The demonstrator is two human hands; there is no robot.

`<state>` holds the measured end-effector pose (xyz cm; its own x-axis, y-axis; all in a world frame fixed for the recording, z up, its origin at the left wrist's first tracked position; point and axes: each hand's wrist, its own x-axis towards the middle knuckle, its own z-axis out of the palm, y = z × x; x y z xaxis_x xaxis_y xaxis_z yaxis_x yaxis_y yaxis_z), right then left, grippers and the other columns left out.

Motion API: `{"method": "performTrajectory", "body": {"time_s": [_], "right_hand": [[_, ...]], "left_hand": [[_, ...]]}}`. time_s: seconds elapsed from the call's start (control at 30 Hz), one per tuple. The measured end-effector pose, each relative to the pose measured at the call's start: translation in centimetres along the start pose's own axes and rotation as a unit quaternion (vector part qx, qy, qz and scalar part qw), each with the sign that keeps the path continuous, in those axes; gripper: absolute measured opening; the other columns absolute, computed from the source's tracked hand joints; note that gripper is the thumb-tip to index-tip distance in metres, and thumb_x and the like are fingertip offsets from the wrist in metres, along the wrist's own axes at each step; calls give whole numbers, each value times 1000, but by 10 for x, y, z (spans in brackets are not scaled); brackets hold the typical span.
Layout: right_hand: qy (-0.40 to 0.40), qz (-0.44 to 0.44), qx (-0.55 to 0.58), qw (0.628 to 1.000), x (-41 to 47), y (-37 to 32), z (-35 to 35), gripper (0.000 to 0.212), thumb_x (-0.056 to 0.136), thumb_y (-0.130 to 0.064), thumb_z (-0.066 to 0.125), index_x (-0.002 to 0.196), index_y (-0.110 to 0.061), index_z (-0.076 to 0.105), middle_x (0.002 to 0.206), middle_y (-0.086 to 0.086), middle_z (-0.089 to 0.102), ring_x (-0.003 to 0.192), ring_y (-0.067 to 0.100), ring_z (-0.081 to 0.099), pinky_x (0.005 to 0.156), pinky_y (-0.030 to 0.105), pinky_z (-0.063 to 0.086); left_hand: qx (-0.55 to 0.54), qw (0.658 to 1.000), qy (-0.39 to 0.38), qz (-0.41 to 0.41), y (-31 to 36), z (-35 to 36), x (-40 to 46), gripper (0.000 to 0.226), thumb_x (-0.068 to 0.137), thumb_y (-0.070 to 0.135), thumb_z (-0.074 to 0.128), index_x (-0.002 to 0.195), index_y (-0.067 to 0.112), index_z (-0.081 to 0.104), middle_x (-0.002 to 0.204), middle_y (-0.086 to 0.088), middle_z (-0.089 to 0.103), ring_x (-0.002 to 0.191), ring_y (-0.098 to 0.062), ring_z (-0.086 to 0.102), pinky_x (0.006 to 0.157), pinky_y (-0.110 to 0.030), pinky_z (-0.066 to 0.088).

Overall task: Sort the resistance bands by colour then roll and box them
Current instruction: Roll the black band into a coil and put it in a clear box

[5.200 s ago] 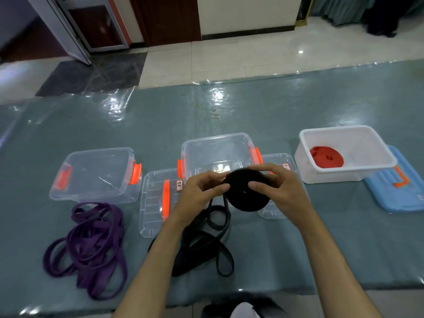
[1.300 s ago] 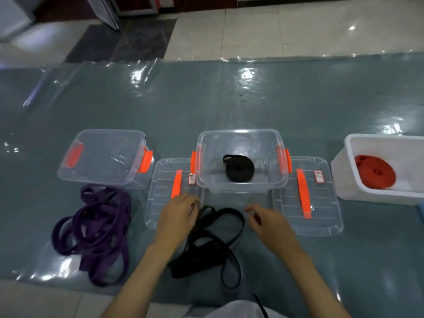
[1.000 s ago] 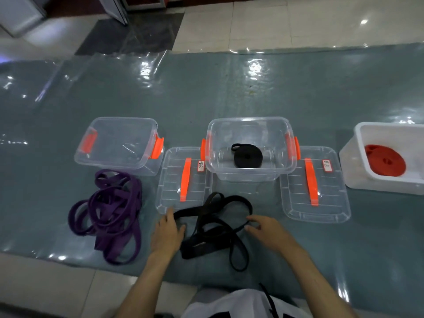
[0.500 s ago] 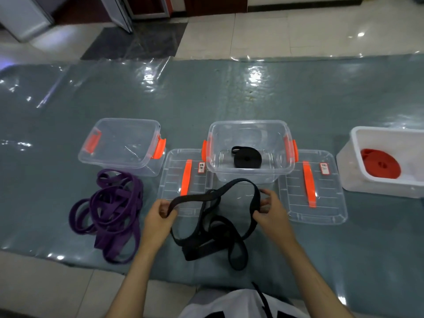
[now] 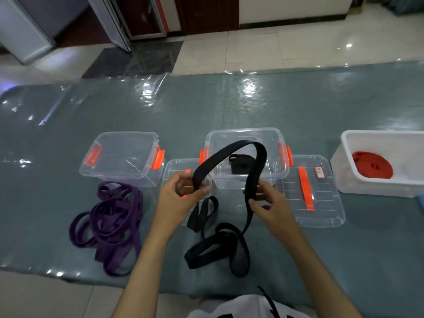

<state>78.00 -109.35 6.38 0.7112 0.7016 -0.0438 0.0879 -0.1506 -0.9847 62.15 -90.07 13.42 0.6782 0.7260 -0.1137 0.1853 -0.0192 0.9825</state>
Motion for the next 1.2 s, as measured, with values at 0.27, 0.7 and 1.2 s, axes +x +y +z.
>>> {"method": "performTrajectory", "body": {"time_s": [0.27, 0.7, 1.2], "right_hand": [[-78, -62, 35, 994, -5, -33, 11, 33, 104, -4, 61, 136, -13, 68, 122, 1, 74, 113, 14, 72, 92, 24, 57], [-14, 130, 223, 966, -5, -31, -5, 34, 89, -53, 73, 113, -31, 82, 120, 0, 76, 110, 20, 72, 88, 31, 61], [75, 154, 323, 931, 25, -48, -35, 12, 101, -4, 62, 105, -3, 73, 94, 17, 79, 80, 34, 79, 67, 33, 64]], "left_hand": [[60, 994, -69, 60, 8, 52, 2, 34, 80, 23, 93, 104, 17, 69, 99, 4, 80, 96, -13, 78, 85, -29, 63], [114, 986, -84, 89, 12, 65, -1, 17, 90, 23, 84, 105, 25, 76, 96, 13, 79, 93, -9, 77, 78, -21, 59], [357, 904, -220, 84, 18, 37, 18, 43, 90, 34, 78, 128, 45, 60, 106, 23, 68, 100, 8, 62, 86, -18, 53]]}}
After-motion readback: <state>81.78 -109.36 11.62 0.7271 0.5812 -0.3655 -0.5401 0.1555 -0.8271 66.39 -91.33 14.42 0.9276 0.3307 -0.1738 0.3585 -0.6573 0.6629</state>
